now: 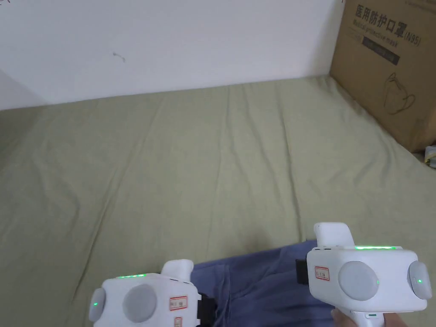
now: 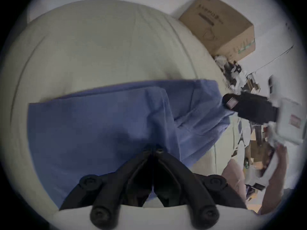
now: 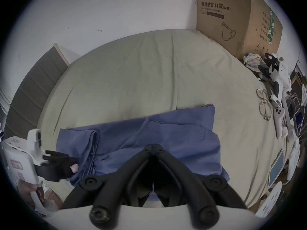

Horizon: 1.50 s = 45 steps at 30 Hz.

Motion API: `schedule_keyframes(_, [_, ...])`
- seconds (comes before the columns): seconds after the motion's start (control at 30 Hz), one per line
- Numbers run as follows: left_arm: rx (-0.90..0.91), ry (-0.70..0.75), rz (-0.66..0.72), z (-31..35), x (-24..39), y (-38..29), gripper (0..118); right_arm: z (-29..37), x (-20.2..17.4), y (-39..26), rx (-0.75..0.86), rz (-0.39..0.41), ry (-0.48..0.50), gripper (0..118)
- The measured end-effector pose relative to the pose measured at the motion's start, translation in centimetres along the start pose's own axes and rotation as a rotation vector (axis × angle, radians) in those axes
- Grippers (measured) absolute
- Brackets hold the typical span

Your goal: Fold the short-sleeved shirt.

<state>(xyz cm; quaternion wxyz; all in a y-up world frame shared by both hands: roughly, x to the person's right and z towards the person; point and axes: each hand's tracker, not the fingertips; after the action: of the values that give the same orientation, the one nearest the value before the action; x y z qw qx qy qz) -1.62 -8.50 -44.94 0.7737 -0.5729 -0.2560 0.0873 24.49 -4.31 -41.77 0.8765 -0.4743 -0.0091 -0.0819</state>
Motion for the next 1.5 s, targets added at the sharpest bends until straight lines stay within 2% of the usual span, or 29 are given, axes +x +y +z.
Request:
schedule_keyframes(0.1, [0.02, 0.0, -0.026, -0.9, 1.8, -0.2, 1, -0.1, 0.1, -0.1, -0.005, 0.003, -0.006, 0])
schedule_keyframes(0.23, [0.004, -0.173, -0.01, -1.0, 3.2, -0.4, 1, -0.3, 0.3, -0.3, -0.013, -0.003, -0.005, 0])
schedule_keyframes(0.3, [0.034, -0.126, -0.042, 0.0, 3.8, -0.7, 1, -0.3, 0.3, -0.2, -0.014, -0.006, -0.002, 0])
schedule_keyframes(0.37, [0.109, -0.056, -0.057, 1.9, 2.4, -1.0, 1, -0.3, 0.3, -0.2, -0.015, -0.006, 0.0, 0])
schedule_keyframes(0.47, [0.23, -0.098, 0.098, 6.0, -3.6, -1.2, 1, -0.2, 0.0, -0.1, -0.015, -0.004, 0.004, 0])
schedule_keyframes(0.5, [0.267, -0.127, 0.172, 7.4, -6.4, -1.4, 10, -0.2, -0.1, -0.1, -0.02, -0.017, 0.022, 0])
schedule_keyframes(0.53, [0.296, -0.17, 0.246, 8.5, -9.2, -1.8, 25, -0.2, -0.2, 0.0, -0.023, -0.03, 0.052, 0])
schedule_keyframes(0.57, [0.309, -0.212, 0.312, 9.4, -11.8, -2.2, 51, -0.2, -0.4, 0.0, -0.027, -0.029, 0.06, 0])
schedule_keyframes(0.6, [0.309, -0.237, 0.374, 9.9, -14.5, -2.5, 84, -0.3, -0.8, 0.0, -0.03, -0.023, 0.061, 0])
schedule_keyframes(0.63, [0.305, -0.236, 0.4, 10.4, -16.4, -2.9, 102, -0.4, -1.2, 0.1, -0.035, -0.01, 0.062, 0])
schedule_keyframes(0.67, [0.323, -0.221, 0.408, 10.7, -17.7, -3.6, 114, -0.5, -1.6, 0.1, -0.037, 0.001, 0.063, 0])
schedule_keyframes(0.7, [0.346, -0.213, 0.418, 10.9, -19.1, -4.2, 118, -0.5, -1.9, 0.1, -0.039, 0.008, 0.065, 0])
schedule_keyframes(0.77, [0.373, -0.322, 0.485, 11.1, -20.6, -5.1, 118, -0.6, -2.4, 0.2, -0.047, 0.009, 0.077, 0])
schedule_keyframes(0.87, [0.293, -0.544, 0.594, 8.1, -22.5, -5.5, 118, -0.7, -3.2, 0.3, -0.06, 0.015, 0.089, 0])
schedule_keyframes(0.97, [0.289, -0.687, 0.53, 5.5, -21.5, -4.6, 118, -0.7, -3.7, 0.5, -0.068, 0.043, 0.075, 0])
schedule_keyframes(1.07, [0.218, -0.837, 0.551, 2.7, -19.9, -2.9, 118, -0.2, -3.5, 0.7, -0.048, 0.011, 0.089, 0])
schedule_keyframes(1.1, [0.182, -0.875, 0.549, 1.8, -19.3, -2.5, 118, -0.1, -3.5, 0.8, -0.046, 0.0, 0.098, 0])
schedule_keyframes(1.17, [0.172, -0.839, 0.475, 1.0, -19.4, -2.1, 118, 0.0, -3.5, 1.1, -0.044, -0.002, 0.096, 0])
schedule_keyframes(1.23, [0.185, -0.857, 0.47, 0.9, -19.7, -2.2, 116, 0.0, -3.7, 1.2, -0.043, 0.009, 0.097, 0])
schedule_keyframes(1.27, [0.202, -0.857, 0.49, 0.7, -21.0, -2.7, 107, 0.0, -3.8, 1.3, -0.043, 0.013, 0.097, 0])
schedule_keyframes(1.3, [0.221, -0.838, 0.515, 0.5, -21.6, -3.1, 73, -0.1, -3.9, 1.3, -0.043, 0.015, 0.097, 0])
schedule_keyframes(1.33, [0.217, -0.742, 0.556, 0.0, -22.2, -3.6, 26, -0.3, -3.9, 1.3, -0.045, 0.014, 0.103, 0])
schedule_keyframes(1.37, [0.193, -0.606, 0.572, -0.8, -22.5, -4.0, 9, -0.5, -4.0, 1.3, -0.05, 0.011, 0.112, 0])
schedule_keyframes(1.43, [0.279, -0.717, 0.518, -0.2, -22.0, -4.3, 9, -0.8, -4.2, 1.1, -0.063, 0.005, 0.124, 0])
schedule_keyframes(1.5, [0.224, -0.566, 0.471, 0.0, -20.9, -3.6, 9, -0.9, -4.5, 0.8, -0.069, 0.009, 0.124, 0])
